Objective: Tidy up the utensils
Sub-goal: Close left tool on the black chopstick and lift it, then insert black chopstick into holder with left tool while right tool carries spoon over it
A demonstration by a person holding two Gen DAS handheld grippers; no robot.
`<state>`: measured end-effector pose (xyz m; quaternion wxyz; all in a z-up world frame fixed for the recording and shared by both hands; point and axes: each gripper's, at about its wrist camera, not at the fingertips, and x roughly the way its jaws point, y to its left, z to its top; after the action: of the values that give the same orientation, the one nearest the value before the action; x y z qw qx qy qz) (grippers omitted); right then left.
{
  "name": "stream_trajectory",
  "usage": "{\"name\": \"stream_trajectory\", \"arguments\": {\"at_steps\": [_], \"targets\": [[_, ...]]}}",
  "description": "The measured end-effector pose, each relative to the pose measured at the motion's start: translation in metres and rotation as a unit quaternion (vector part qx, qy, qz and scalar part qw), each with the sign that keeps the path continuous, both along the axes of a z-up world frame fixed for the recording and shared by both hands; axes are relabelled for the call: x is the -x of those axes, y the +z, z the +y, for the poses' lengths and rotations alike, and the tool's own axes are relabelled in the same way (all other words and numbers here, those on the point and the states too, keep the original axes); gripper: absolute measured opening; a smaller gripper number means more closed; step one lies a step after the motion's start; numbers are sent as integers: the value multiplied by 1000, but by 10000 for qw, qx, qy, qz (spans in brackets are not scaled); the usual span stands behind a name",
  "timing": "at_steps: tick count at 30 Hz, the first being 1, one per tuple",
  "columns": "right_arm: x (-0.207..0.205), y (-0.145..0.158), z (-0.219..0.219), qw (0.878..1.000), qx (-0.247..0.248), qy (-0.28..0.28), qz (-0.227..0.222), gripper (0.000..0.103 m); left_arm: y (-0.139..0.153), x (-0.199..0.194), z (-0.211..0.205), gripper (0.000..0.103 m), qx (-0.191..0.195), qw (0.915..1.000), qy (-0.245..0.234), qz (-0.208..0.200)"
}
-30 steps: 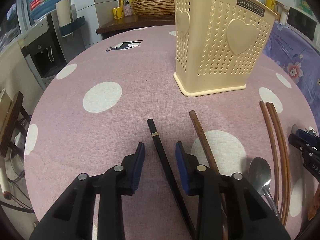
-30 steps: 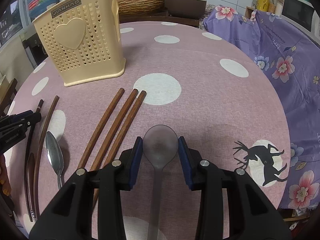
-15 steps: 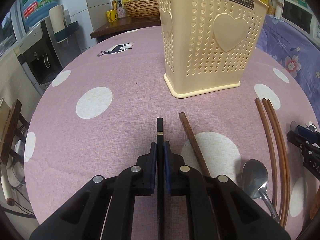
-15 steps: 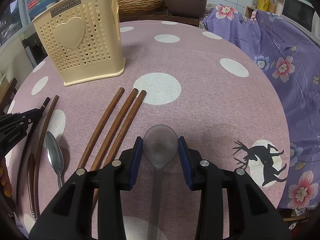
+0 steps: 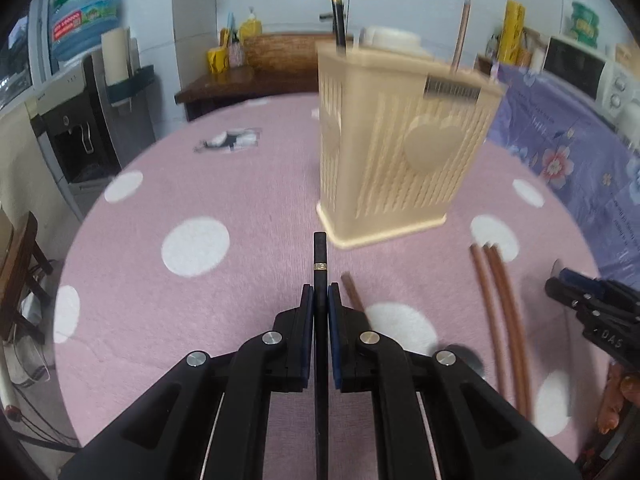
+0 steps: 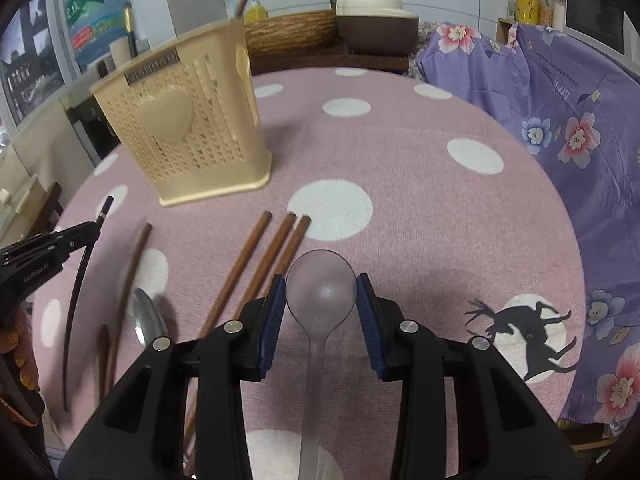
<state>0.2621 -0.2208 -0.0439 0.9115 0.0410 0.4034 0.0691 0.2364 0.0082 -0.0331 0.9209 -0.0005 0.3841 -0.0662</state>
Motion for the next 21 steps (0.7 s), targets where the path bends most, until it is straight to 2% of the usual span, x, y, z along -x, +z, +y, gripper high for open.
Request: {"name": "stream_trajectory", "arguments": {"at_steps": [5, 9, 21], "targets": [[17, 40, -8, 9990, -184, 82, -402, 37, 59, 25, 20, 8, 402, 9967, -17, -699], [28, 64, -15, 9974, -330, 152, -620, 37, 92, 42, 25, 8, 395, 9923, 0, -1175], [32, 77, -15, 9962, -384, 199, -755, 37, 98, 43, 23, 8, 383, 9906, 5, -1316]]}}
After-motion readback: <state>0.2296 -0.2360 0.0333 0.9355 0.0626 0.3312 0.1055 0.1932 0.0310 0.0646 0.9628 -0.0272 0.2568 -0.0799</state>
